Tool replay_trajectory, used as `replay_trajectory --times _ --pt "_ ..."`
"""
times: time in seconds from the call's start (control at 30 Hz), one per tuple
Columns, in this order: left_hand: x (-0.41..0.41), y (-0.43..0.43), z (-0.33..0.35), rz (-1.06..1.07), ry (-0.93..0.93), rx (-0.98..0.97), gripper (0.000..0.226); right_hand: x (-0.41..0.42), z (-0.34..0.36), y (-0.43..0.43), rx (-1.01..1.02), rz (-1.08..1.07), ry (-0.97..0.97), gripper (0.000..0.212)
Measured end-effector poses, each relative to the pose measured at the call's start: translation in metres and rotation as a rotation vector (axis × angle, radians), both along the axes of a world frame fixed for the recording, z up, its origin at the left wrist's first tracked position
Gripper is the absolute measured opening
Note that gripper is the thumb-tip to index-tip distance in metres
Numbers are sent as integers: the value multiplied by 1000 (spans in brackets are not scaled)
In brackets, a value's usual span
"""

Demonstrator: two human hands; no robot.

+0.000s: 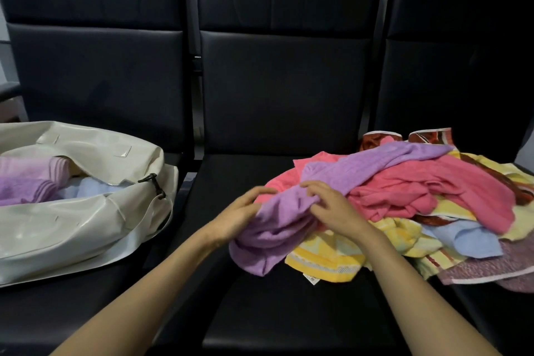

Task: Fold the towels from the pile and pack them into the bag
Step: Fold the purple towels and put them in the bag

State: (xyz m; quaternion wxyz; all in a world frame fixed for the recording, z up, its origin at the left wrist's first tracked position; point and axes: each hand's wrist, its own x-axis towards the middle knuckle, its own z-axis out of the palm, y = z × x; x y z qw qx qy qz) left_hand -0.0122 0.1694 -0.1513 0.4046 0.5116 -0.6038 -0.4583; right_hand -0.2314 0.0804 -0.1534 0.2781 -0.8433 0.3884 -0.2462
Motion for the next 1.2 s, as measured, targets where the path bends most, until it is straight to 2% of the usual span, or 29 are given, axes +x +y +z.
replay_trajectory --times 0.07,0.1,0.13,0.17,0.23,0.27,0.3,0.37,0.4,0.47,0.53,0.6,0.67,0.73,0.83,0.9,0.97,1.07,1.13,1.2 --pt "4 -3 -1 110 77 -12 40 -7 8 0 86 -93 -270 15" --pt "7 -2 0 115 28 -17 49 -10 12 -1 112 -107 -371 7" --pt "10 -2 0 88 -115 -22 56 -14 16 -1 122 -123 -427 10" --pt "11 -1 -1 52 -337 -12 56 -18 17 -1 124 -126 -447 14" --pt "10 -3 -7 18 -862 29 33 -27 20 3 95 -134 -382 17" --pt "9 -3 -8 77 -1042 31 20 -34 22 6 84 -120 -320 20" --pt "9 -3 -8 170 -1096 -1 16 -42 23 7 92 -92 -243 27" --pt "16 -3 -9 377 -948 -122 18 -59 31 17 159 -33 10 25" --pt "20 -2 -8 462 -800 -180 18 -65 35 23 224 14 162 19" --pt "22 2 -3 558 -503 -229 19 -71 34 37 358 64 398 23" --pt "14 9 5 523 -341 -239 23 -73 23 43 334 56 551 26" --pt "8 16 8 412 -302 -269 26 -76 12 42 238 20 647 24" --pt "11 22 11 300 -278 -262 25 -80 10 41 197 -17 649 35" --pt "24 23 10 218 -377 -248 23 -83 16 44 259 20 518 30" --pt "42 17 0 118 -888 -66 27 -78 26 55 390 114 266 33" --pt "40 13 -15 130 -1074 33 28 -70 28 56 343 77 151 31" --pt "31 10 -27 94 -1021 24 48 -62 27 52 287 -42 15 25" --pt "7 7 -39 -25 -805 -35 84 -57 29 45 322 -194 -157 21" --pt "-15 8 -41 -91 -795 -43 96 -61 28 40 259 -213 -59 28" --pt "-32 5 -46 -127 -841 -80 97 -67 24 35 119 -229 196 21"
